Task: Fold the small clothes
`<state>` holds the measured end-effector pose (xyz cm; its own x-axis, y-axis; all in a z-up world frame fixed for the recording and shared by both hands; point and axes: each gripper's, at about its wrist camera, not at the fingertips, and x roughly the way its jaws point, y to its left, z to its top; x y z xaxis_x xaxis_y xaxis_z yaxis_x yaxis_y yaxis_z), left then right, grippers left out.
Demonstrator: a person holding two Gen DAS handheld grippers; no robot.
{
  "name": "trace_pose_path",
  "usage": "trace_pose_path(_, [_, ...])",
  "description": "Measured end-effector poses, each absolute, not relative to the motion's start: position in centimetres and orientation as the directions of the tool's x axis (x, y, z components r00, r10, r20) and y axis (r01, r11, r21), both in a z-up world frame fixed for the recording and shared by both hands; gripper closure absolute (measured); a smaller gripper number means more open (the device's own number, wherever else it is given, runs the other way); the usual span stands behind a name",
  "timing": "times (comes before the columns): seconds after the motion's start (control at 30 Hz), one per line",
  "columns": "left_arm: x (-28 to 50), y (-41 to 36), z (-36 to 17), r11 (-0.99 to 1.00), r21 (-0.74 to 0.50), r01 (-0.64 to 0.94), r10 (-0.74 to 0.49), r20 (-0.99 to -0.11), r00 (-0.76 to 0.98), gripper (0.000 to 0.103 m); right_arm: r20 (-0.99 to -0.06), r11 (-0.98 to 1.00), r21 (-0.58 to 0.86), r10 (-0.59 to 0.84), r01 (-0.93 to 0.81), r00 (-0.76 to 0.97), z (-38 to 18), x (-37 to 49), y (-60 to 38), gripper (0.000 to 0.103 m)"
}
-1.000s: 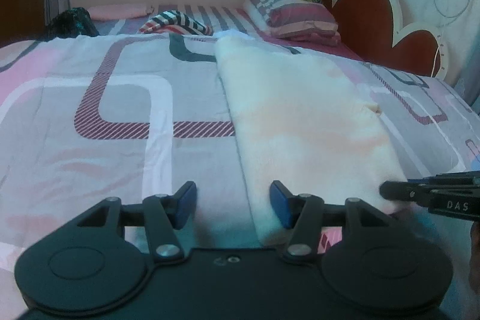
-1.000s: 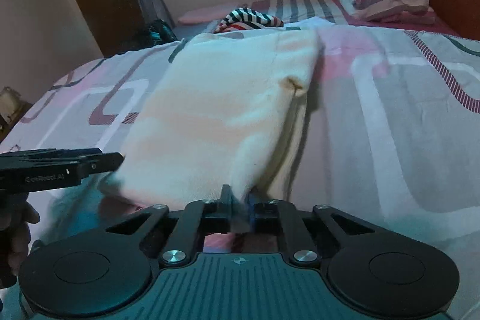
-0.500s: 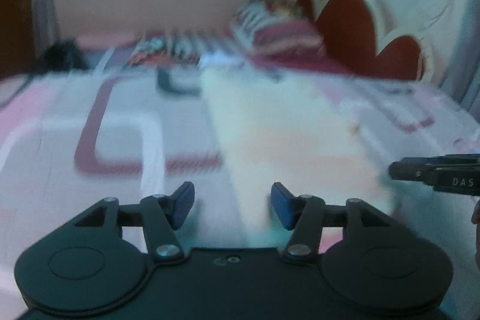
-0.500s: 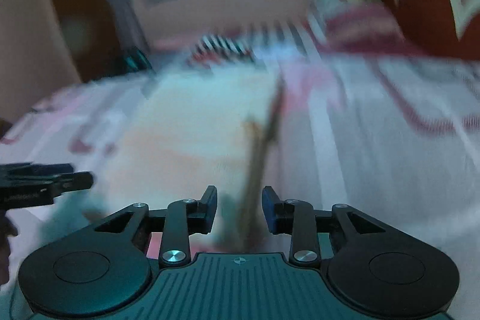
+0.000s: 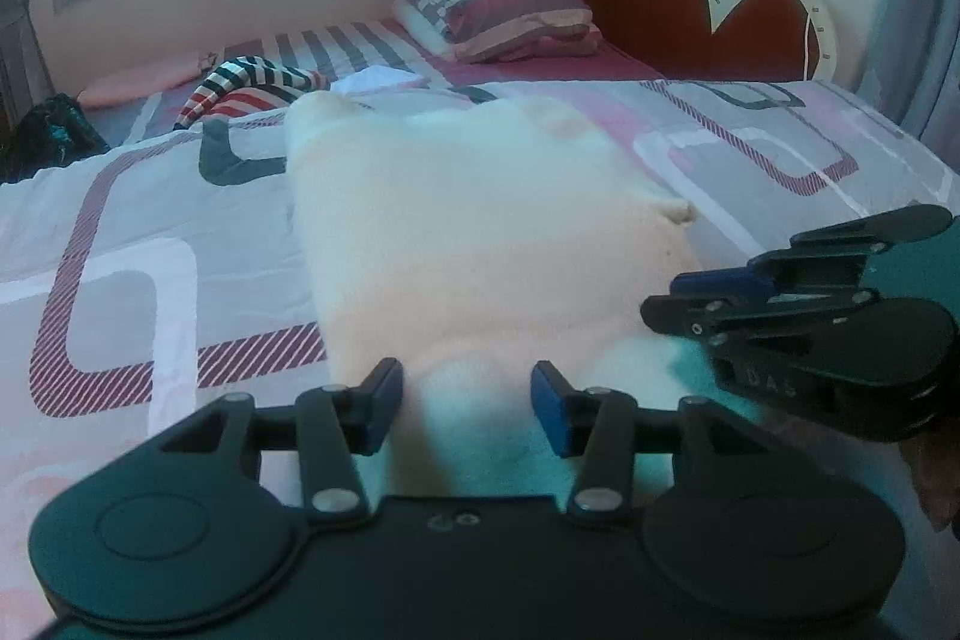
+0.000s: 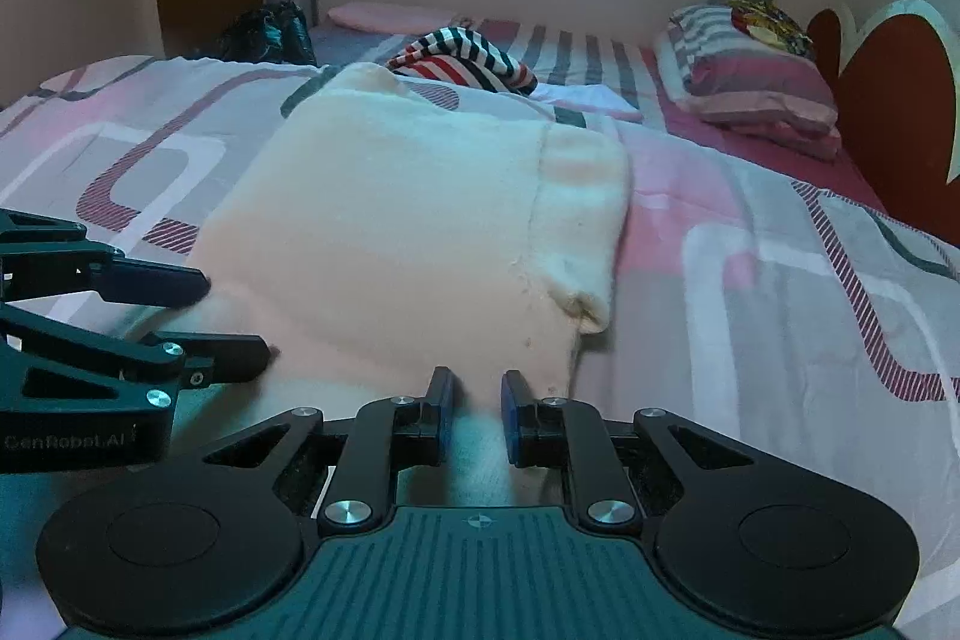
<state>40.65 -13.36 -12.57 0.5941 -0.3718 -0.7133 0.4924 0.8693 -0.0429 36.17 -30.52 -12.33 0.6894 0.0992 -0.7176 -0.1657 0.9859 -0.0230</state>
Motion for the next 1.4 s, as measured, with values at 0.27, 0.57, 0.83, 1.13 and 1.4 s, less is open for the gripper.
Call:
trace_pose_path(0.27, [40.0,-11.9,-10.2,0.888,0.003,0.46,-0.339,-0.672,0.659,0.032,-0.657,0.99,0.122,0.136,-0.074,0.741,-9.9,35.3,-33.3,0.046])
trace_pose_path(0.57, [42.3,-10.0,-9.8,0.903,-0.041,0.428,-0.342,-0.672,0.657,0.023,-0.609,0.903,0.429,0.3,-0.013,0.734,-10.1,37.1,-38.0,0.042])
trace_pose_path(0.83, [47.2,-5.0,-12.3,0.839,-0.474,0.269,-0.539,-0.652,0.533,0.03,-0.531,0.668,0.734,0.453,0.121,0.716,-12.6,38.5,-42.6,0.042])
trace_pose_path(1.13, [50.5,-5.4,-14.7,0.792,-0.574,0.208,-0.596,-0.653,0.467,0.037,-0.515,0.616,0.779,0.523,0.116,0.679,-13.6,40.4,-43.1,0.042])
trace_pose_path(1.4, [52.0,-9.0,-14.8,0.794,-0.543,0.272,-0.605,-0.667,0.435,0.033,-0.573,0.718,0.696,0.531,0.028,0.625,-12.8,42.2,-41.1,0.042])
